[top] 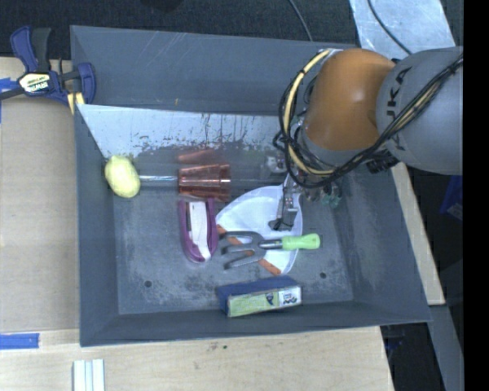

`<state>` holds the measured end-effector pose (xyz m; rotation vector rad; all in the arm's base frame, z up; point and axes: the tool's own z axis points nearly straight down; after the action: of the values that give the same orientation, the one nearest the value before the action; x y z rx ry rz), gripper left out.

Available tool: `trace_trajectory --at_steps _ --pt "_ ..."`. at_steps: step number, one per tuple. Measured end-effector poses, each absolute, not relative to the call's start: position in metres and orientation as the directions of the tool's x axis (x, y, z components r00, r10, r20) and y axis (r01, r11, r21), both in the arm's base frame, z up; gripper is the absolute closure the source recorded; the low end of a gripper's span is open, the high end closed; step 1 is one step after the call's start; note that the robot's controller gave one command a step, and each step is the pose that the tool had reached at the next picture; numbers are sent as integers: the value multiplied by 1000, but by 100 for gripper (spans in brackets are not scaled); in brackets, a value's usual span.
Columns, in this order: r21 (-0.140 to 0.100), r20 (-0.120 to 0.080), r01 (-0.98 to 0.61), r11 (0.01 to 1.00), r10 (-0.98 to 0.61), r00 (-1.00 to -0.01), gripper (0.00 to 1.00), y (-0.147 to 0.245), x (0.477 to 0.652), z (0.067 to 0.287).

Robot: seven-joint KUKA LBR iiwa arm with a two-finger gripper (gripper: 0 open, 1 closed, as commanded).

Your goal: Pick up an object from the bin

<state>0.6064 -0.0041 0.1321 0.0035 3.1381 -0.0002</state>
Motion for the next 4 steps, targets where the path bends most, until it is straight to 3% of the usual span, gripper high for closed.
trace_trajectory --at_steps 3,4 --pt "0 -8 2 1000 2 -1000 0 14 616 115" --pt "-2 -8 -196 981 -196 -981 0 28 620 80"
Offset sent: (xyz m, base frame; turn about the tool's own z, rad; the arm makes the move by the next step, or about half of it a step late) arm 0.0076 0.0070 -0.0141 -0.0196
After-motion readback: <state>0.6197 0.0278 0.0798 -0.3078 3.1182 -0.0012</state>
